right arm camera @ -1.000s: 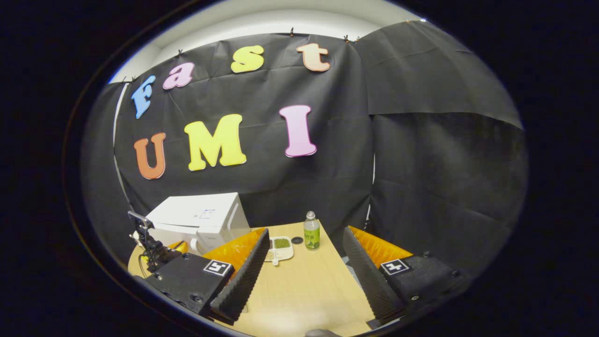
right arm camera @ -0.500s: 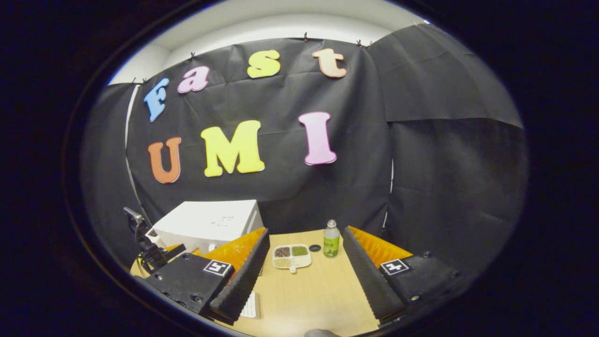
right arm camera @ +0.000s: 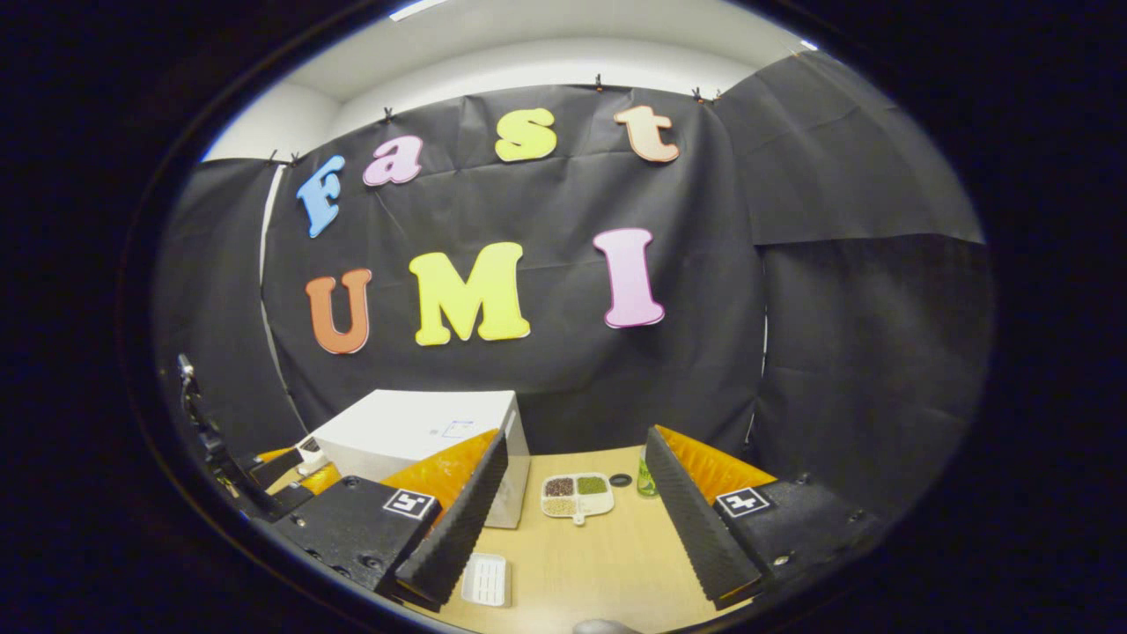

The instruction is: Open the microwave oven with the left hand, put the food in, and close the microwave oven.

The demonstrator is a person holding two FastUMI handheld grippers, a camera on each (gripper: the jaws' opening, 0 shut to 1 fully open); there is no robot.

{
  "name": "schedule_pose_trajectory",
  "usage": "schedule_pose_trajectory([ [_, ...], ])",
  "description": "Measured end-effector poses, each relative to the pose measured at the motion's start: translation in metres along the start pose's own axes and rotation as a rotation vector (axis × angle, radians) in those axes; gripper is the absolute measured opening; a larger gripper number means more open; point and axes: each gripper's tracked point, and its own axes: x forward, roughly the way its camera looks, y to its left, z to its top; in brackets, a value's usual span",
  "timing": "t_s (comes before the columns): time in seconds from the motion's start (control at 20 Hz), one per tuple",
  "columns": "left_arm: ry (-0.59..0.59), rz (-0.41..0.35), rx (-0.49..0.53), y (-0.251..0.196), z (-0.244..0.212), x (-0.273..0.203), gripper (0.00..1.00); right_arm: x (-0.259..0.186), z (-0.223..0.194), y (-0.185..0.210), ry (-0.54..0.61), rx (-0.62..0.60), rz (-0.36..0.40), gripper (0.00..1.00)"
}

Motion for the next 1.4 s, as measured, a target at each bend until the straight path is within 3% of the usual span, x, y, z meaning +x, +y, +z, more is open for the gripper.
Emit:
schedule_pose_trajectory([
  [0.05, -0.003, 0.004, -0.002, 0.005, 0.006, -0.012, 0.96, -0.003, 0.000, 0.002, -0.009, -0.011, -0.001, 1.00],
  [0.1, -0.008, 0.010, 0.004, 0.011, 0.012, -0.024, 0.96, -0.005, 0.000, 0.005, -0.019, -0.021, -0.001, 0.92],
  [0.2, -0.026, 0.033, 0.020, 0.025, 0.026, -0.046, 0.96, -0.011, -0.005, 0.014, -0.027, -0.039, 0.006, 0.92],
  [0.25, -0.033, 0.043, 0.023, 0.032, 0.032, -0.057, 0.96, -0.015, -0.007, 0.020, -0.028, -0.050, 0.014, 1.00],
  [0.35, -0.040, 0.053, 0.014, 0.039, 0.042, -0.073, 0.96, -0.021, -0.012, 0.030, -0.034, -0.079, 0.022, 1.00],
  [0.4, -0.053, 0.055, 0.012, 0.041, 0.050, -0.079, 0.96, -0.025, -0.015, 0.034, -0.037, -0.089, 0.026, 0.92],
  [0.45, -0.065, 0.062, 0.023, 0.044, 0.057, -0.085, 0.96, -0.030, -0.016, 0.039, -0.041, -0.093, 0.035, 0.92],
  [0.5, -0.084, 0.073, 0.034, 0.047, 0.065, -0.089, 0.96, -0.033, -0.017, 0.043, -0.043, -0.096, 0.040, 1.00],
  [0.55, -0.100, 0.069, 0.042, 0.047, 0.072, -0.093, 0.96, -0.036, -0.018, 0.046, -0.044, -0.097, 0.041, 0.92],
  [0.9, -0.137, 0.037, 0.020, 0.032, 0.093, -0.100, 0.96, -0.049, -0.018, 0.051, -0.038, -0.077, 0.049, 0.92],
  [0.95, -0.141, 0.034, 0.017, 0.032, 0.096, -0.102, 0.96, -0.051, -0.015, 0.052, -0.040, -0.077, 0.049, 1.00],
  [1.0, -0.144, 0.032, 0.014, 0.031, 0.098, -0.102, 0.96, -0.052, -0.014, 0.052, -0.041, -0.079, 0.049, 0.92],
  [1.4, -0.163, 0.041, -0.001, 0.037, 0.108, -0.100, 0.96, -0.059, -0.004, 0.046, -0.050, -0.074, 0.036, 0.92],
])
